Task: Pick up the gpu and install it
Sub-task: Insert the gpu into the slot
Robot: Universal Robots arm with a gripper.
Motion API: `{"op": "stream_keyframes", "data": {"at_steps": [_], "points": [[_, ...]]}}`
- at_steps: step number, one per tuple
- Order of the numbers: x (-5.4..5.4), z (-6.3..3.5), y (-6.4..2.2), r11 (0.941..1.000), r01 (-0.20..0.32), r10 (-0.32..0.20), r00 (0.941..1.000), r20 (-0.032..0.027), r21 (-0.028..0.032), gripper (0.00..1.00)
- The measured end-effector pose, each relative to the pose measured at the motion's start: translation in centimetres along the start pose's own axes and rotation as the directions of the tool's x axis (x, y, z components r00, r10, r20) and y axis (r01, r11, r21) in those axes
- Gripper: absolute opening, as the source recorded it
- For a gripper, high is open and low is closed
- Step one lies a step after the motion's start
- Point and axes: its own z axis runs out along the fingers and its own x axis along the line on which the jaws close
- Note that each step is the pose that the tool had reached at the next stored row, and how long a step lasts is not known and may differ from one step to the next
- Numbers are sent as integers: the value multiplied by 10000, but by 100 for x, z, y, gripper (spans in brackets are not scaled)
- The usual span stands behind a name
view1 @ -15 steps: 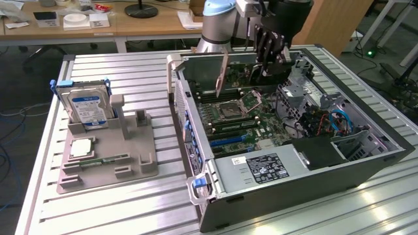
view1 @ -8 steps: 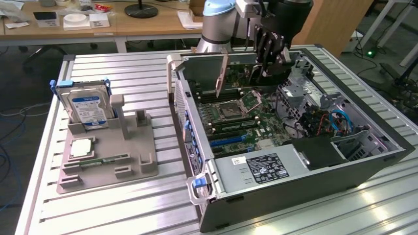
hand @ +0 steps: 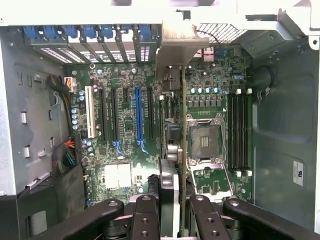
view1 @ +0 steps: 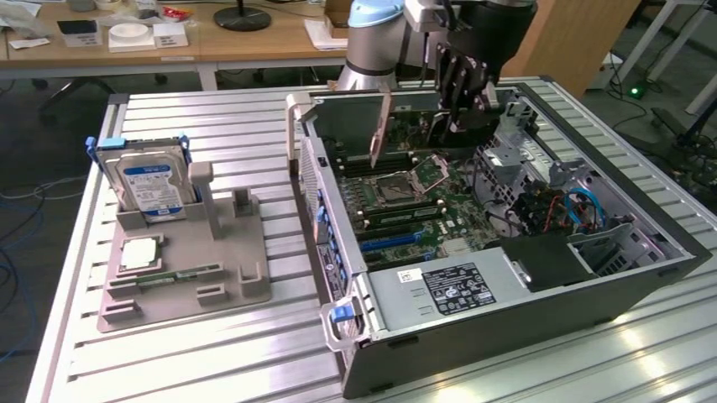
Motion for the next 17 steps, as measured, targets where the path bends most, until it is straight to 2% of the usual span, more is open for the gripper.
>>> {"op": "stream_keyframes", "data": {"at_steps": [4,9,17], "points": [[2,3,13,10000,-16,16,10000,-2,2,28],[9,35,97,10000,-19,19,10000,-2,2,28],[18,106,124,10000,-19,19,10000,-5,2,28]]}}
